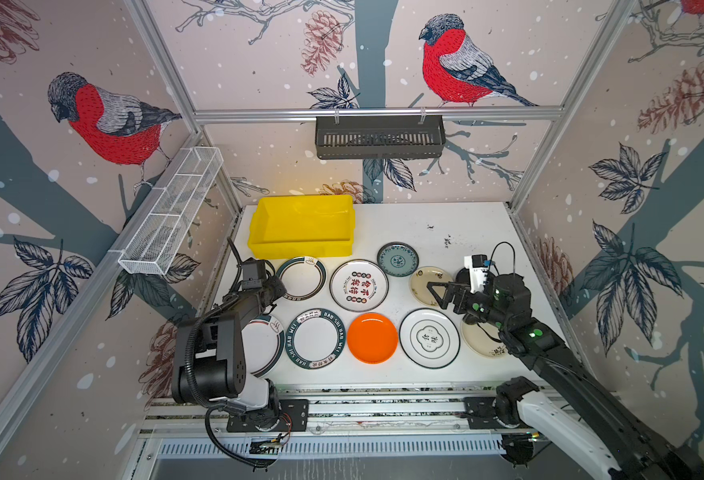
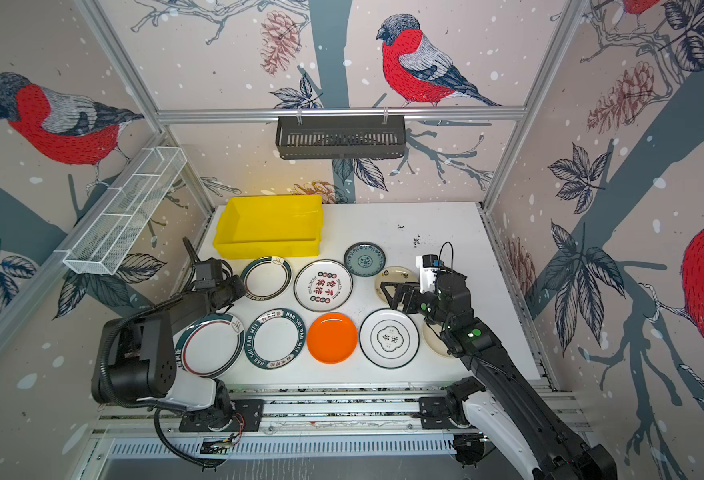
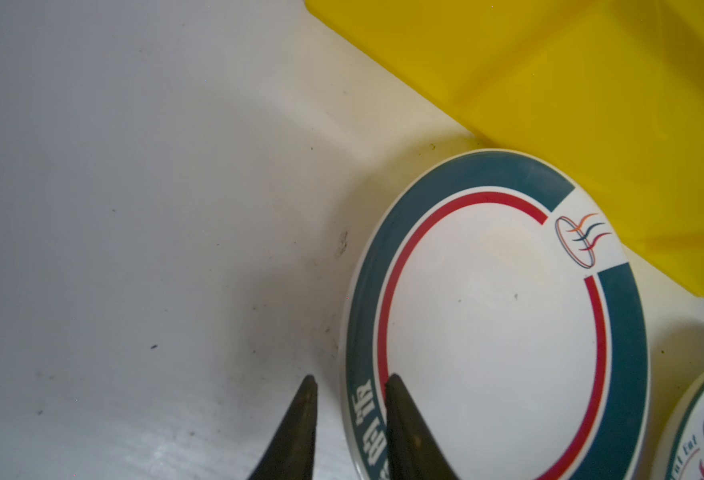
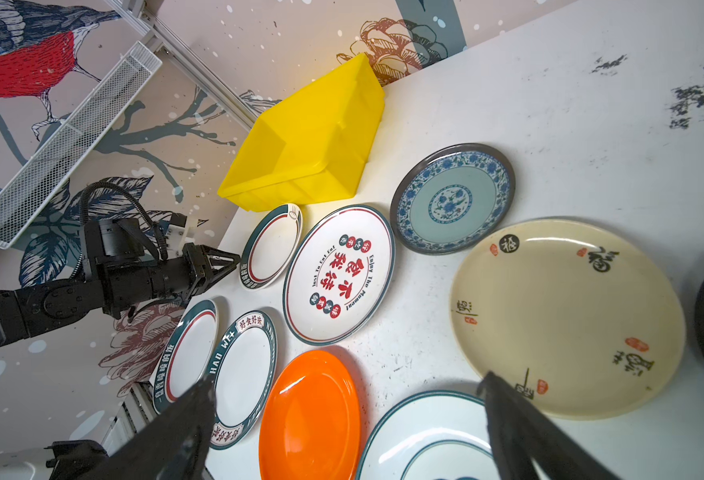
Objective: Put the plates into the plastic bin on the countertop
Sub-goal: 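Close the left gripper on the edge of the small green-rimmed plate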
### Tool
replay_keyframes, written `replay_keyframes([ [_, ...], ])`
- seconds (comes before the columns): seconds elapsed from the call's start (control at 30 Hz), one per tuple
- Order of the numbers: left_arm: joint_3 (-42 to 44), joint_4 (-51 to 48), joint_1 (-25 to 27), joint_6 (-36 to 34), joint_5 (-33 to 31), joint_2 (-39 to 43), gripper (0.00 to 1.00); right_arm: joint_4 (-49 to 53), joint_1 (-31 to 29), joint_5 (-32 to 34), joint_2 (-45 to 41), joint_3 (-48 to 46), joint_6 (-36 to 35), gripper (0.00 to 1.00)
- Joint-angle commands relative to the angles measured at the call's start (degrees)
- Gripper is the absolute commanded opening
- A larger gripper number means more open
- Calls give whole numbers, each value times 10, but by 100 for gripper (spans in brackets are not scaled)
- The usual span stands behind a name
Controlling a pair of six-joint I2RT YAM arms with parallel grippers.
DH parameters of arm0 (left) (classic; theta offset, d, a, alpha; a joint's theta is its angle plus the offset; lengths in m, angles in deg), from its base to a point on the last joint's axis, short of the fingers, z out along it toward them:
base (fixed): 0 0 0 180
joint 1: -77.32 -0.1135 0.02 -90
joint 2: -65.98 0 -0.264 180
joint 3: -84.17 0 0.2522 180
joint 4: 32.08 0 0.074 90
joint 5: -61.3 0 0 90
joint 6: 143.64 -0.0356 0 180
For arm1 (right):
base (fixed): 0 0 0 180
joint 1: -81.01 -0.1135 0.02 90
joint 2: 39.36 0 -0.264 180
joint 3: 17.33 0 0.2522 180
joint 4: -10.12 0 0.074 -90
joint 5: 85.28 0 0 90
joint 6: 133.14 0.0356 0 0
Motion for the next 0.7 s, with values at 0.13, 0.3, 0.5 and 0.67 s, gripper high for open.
replay_keyframes([
  [0.13,12,63,-36,-8,100,-17,32,10,-3,8,9,21,-5,100],
  [0.3,12,76,-42,-14,119,-39,34,24,-4,10,11,20,-7,100],
  [0.5,-7,77,-52,-18,147,-78,34,29,-4,17,9,16,-3,100],
  [0.67,-27,69,-55,-21,168,-108,31,25,-5,22,13,16,-2,100],
])
